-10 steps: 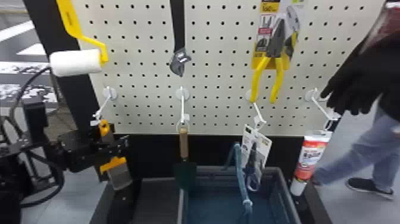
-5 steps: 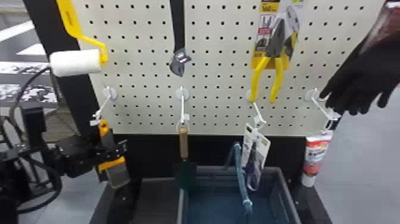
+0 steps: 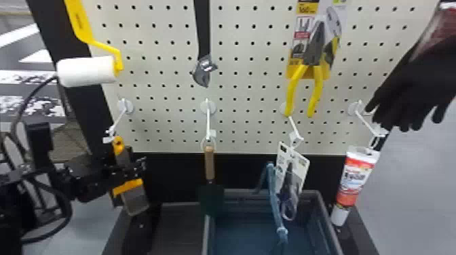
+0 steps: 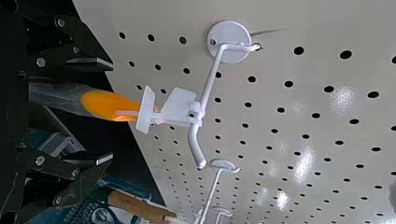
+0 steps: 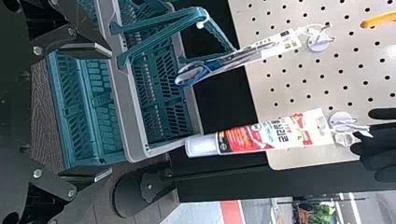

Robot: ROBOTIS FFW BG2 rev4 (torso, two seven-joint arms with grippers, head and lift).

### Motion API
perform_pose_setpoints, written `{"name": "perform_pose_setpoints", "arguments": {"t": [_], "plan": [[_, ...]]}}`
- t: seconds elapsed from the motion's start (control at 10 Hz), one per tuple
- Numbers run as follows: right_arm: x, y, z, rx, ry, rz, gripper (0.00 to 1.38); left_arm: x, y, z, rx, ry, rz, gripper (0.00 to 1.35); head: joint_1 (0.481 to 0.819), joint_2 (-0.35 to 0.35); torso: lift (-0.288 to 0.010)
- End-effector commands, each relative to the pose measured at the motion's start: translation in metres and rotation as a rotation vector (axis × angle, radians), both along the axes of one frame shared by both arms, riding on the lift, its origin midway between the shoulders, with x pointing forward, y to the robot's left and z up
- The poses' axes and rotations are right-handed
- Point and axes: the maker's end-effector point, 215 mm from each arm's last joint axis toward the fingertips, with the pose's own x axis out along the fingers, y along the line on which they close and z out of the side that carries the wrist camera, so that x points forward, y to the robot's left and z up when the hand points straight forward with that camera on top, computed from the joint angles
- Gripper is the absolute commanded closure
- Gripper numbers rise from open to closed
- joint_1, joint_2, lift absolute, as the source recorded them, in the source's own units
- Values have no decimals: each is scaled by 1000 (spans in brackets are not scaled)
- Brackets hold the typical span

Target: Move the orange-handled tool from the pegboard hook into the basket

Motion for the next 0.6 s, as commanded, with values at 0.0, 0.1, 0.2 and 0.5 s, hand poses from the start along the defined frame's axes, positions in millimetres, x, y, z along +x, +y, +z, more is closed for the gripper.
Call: {"name": "perform_pose_setpoints", "arguments": {"t": [0.0, 0.1, 0.2, 0.5], "plan": [[0, 0, 0, 0, 0, 0, 395, -1, -1, 2, -4, -10, 4, 673, 549, 0, -100], [0, 0, 0, 0, 0, 0, 395, -1, -2, 5, -8, -22, 9, 739, 549, 0, -100], [0, 0, 0, 2, 0, -1, 395, -2, -2, 4, -13, -23, 9, 812, 549, 0, -100], [0, 0, 0, 1, 1, -2, 395, -3, -2, 4, -20, -27, 15, 814, 549, 0, -100]]}}
